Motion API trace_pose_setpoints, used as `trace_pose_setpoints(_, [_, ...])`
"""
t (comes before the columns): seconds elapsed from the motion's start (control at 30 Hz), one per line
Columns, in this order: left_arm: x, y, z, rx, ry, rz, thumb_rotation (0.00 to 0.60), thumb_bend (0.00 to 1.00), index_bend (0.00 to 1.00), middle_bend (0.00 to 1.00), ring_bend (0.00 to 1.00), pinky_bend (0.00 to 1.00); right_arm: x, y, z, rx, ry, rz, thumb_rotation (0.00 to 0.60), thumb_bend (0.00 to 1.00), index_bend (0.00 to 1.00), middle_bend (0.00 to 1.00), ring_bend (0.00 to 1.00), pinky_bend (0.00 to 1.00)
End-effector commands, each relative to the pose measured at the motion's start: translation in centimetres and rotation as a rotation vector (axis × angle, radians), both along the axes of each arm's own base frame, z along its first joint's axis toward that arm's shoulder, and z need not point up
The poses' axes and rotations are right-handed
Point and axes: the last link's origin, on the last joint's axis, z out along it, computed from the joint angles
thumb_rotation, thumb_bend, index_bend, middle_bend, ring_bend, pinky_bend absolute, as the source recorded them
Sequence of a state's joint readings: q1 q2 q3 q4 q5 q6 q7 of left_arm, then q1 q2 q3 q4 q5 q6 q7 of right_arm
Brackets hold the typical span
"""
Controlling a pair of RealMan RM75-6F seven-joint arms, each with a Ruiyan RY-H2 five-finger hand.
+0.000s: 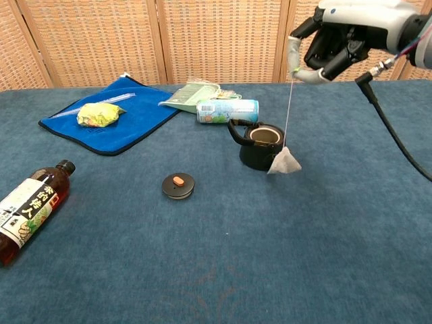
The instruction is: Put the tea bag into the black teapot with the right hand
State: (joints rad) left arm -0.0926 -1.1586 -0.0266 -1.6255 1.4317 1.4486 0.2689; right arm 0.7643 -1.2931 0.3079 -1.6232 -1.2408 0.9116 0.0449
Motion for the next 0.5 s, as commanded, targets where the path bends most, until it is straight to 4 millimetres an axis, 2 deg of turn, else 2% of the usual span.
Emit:
trace_pose_setpoints(0.03, [-0.1, 0.0, -0.1, -0.002, 0.0, 0.003, 0.6, 0.35, 0.0, 0.0, 0.0, 0.0, 0.4, -0.8, 0.5, -0.02, -0.001, -0.003, 0.6, 0.6, 0.65, 0.97, 0.99, 1.0])
trace_pose_setpoints(0.5, [-0.4, 0.2, -0.4, -0.011, -0.002, 0.013, 0.6, 0.35, 0.0, 0.0, 0.0, 0.0, 2.2, -3.9, 2.4, -0.083, 0.005, -0.012, 0.6, 0.6, 0.65, 0.97, 0.99, 1.0])
